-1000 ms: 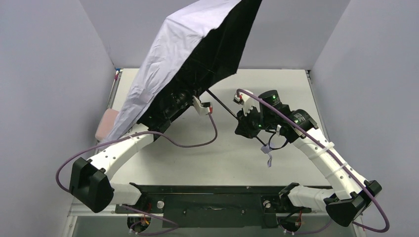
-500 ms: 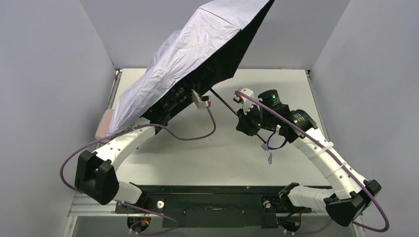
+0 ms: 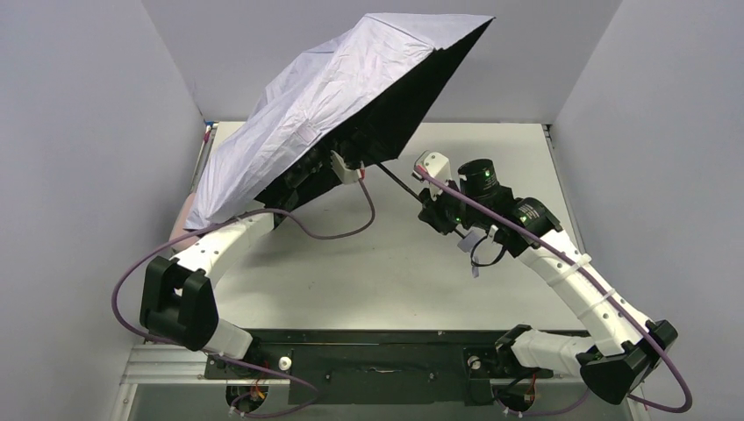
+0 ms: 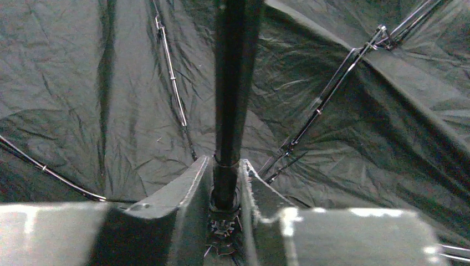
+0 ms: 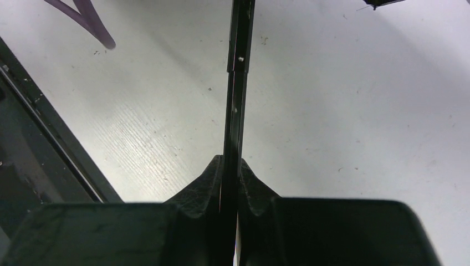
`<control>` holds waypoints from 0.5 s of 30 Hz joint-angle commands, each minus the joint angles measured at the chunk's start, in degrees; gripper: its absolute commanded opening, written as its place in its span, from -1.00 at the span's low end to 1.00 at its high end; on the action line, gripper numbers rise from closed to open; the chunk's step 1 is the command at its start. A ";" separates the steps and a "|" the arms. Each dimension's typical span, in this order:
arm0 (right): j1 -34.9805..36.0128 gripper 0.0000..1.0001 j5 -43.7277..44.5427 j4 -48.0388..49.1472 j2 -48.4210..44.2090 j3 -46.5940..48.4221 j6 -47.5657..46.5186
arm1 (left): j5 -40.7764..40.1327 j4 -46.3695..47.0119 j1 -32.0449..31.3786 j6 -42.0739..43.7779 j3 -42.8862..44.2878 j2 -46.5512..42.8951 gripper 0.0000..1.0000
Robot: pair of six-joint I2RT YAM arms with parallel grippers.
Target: Open the umbrella
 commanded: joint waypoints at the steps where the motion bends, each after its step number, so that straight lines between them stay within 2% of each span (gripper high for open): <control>1: 0.56 -1.00 0.97 -17.12 -5.90 -2.34 -4.92 | -19.01 9.24 11.30 -1.08 4.16 -0.21 -0.92; 3: 0.57 -1.00 1.85 -17.26 -5.56 -3.02 -5.23 | -16.17 10.73 11.19 -1.37 3.07 -1.32 -1.00; 9: 1.29 -1.00 3.70 -17.40 -2.52 -3.70 -5.06 | -7.65 17.17 9.01 -1.63 -1.10 -4.41 -1.00; 12: 1.59 -1.00 5.16 -18.36 0.34 -2.86 -5.97 | -6.39 19.31 8.11 -1.18 -1.12 -4.58 -1.00; 15: 1.61 -0.91 6.28 -21.11 2.52 -2.36 -7.11 | -6.46 20.62 8.04 -0.66 -0.70 -4.18 -1.00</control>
